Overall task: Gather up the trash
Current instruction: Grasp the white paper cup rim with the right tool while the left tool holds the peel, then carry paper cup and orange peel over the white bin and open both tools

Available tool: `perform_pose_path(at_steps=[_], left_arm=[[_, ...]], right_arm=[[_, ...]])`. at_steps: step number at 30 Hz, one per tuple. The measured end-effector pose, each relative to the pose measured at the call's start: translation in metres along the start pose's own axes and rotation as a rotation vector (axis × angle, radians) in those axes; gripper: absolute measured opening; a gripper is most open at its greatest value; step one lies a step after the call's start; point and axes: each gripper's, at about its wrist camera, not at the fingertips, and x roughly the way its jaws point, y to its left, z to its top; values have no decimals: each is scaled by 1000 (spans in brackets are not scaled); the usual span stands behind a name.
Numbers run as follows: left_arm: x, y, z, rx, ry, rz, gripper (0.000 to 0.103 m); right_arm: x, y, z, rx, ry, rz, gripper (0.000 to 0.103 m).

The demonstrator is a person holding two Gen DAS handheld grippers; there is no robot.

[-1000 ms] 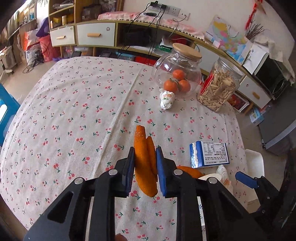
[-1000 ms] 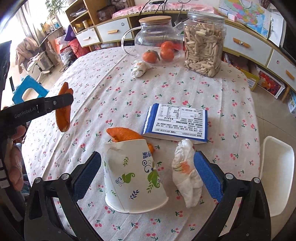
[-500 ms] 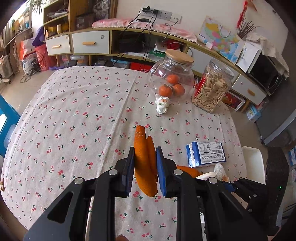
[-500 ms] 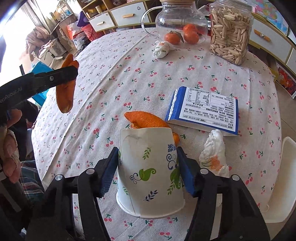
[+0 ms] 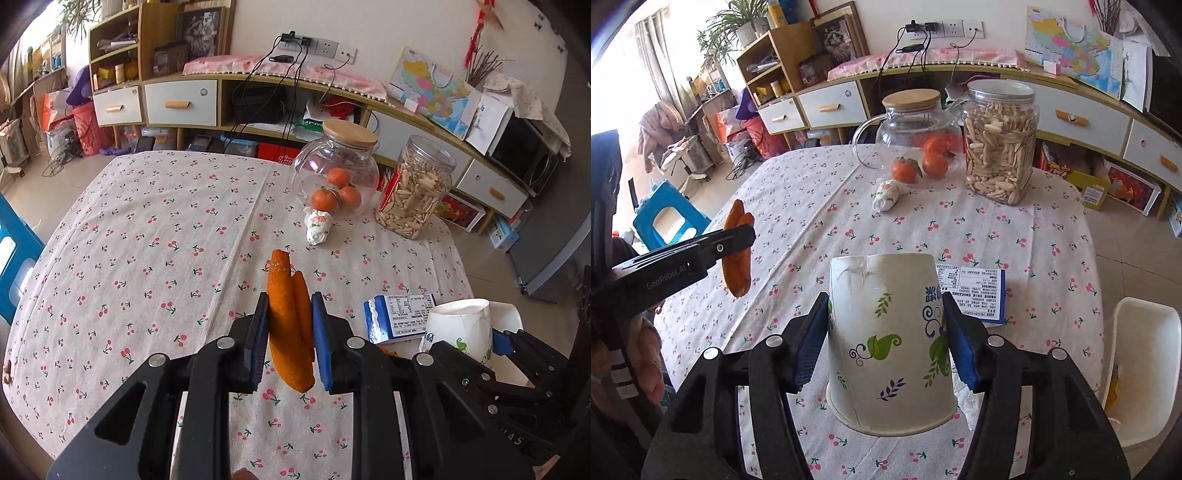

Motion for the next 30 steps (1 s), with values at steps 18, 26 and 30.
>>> perform_pose_path(at_steps=[18, 26, 30], left_arm=[[-24, -31, -2, 4, -157, -27, 23], [-30, -58, 2, 23, -175, -63, 23], [-32, -75, 1, 50, -187, -71, 23]], right_arm=[[-39, -17, 10, 38, -277, -195, 58], [-59, -37, 6, 91, -343, -277, 58], [-70, -48, 2, 115, -373, -323, 58]])
